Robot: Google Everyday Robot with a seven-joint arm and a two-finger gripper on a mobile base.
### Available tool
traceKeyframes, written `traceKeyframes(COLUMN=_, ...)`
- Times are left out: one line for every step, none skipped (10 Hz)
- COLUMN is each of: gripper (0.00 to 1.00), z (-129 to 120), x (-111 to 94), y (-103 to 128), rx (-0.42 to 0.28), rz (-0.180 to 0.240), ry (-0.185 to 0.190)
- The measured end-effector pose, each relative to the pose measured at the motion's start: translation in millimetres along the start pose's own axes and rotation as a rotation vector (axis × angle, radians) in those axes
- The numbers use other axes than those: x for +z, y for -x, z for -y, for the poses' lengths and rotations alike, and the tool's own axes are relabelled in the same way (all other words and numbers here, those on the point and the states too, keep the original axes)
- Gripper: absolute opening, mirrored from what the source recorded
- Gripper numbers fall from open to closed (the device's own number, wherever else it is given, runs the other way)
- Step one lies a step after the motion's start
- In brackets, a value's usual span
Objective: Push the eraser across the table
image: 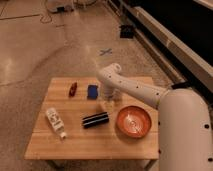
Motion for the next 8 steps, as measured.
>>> traceKeyframes(gripper=0.51, z=-3.7, x=4.8, y=-8.0, rx=0.01, rz=0.0, ry=0.001)
traceKeyframes(gripper=0.41, z=-7.2, x=8.7, y=-13.6, rx=0.021, rz=0.003, ry=0.005)
traceKeyframes(gripper=0.32, z=-10.3, x=10.3, y=-19.0, rx=0.029, rz=0.005, ry=0.006)
traceKeyframes(gripper=0.2, z=-16.6, x=9.8, y=-28.0, rx=0.046, rz=0.007, ry=0.008)
traceKeyframes(gripper=0.09, z=-24.6, x=9.0, y=-36.3, rx=0.061, rz=0.01, ry=0.01)
traceKeyframes(gripper=0.03, z=-29.9, x=7.1, y=-40.8, rx=0.068, rz=0.01, ry=0.012)
traceKeyframes(gripper=0.01, z=-37.9, x=3.0, y=-39.6, rx=0.064, rz=0.011, ry=0.017)
traceKeyframes(gripper=0.01, z=-46.8, x=-0.2, y=-35.1, rx=0.056, rz=0.013, ry=0.026)
